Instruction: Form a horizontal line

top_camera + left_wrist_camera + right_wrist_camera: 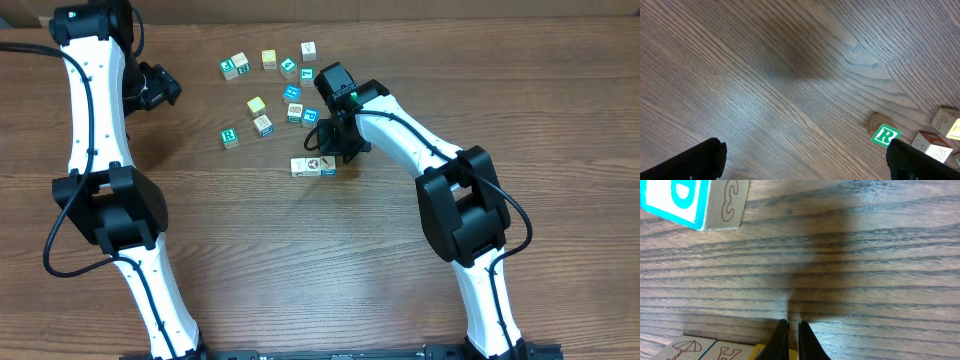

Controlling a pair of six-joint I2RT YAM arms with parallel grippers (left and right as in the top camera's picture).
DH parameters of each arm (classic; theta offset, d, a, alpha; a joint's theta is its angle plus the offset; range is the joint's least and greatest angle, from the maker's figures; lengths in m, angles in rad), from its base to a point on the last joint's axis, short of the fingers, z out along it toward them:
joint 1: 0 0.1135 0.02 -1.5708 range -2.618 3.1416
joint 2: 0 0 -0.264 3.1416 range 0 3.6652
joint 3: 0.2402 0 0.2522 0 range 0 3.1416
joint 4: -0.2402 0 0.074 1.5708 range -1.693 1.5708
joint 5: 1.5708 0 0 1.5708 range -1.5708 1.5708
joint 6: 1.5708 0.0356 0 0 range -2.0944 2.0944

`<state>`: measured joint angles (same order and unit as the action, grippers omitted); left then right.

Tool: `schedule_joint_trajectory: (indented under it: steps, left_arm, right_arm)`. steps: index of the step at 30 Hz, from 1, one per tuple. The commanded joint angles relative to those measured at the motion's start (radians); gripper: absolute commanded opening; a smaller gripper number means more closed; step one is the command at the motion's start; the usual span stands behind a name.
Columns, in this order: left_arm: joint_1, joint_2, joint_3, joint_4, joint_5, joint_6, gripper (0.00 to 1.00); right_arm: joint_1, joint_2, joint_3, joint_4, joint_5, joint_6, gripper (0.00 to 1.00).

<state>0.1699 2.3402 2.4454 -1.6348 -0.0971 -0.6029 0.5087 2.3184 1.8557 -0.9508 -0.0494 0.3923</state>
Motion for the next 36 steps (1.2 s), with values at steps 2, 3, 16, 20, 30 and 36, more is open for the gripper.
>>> schedule_joint_trajectory:
  steps: [2,3,16,20,30,36]
  left_arm:
    - [-0.007,-0.006,-0.002,-0.002,-0.002,-0.003,1.0]
    - [-0.007,-0.006,-0.002,-0.002,-0.002,-0.003,1.0]
    - [-0.007,-0.006,-0.002,-0.002,-0.002,-0.003,1.0]
    - [-0.007,-0.006,-0.002,-0.002,-0.002,-0.003,1.0]
    - [-0.007,-0.006,-0.002,-0.002,-0.002,-0.003,1.0]
    - [-0.007,-0.006,-0.002,-0.002,-0.002,-0.003,1.0]
  right_arm:
    - [0.003,0.008,-0.004,0.005,-0.043,-0.001,0.04]
    - [0.003,0.008,-0.004,0.005,-0.042,-0.001,0.04]
    - [0.003,0.008,-0.004,0.005,-0.043,-0.001,0.04]
    - [0.003,0.008,-0.004,0.005,-0.043,-0.001,0.04]
    - [0.003,0.008,-0.004,-0.001,-0.043,-0.001,0.04]
    - [0.003,0.008,-0.004,0.011,-0.042,-0.001,0.04]
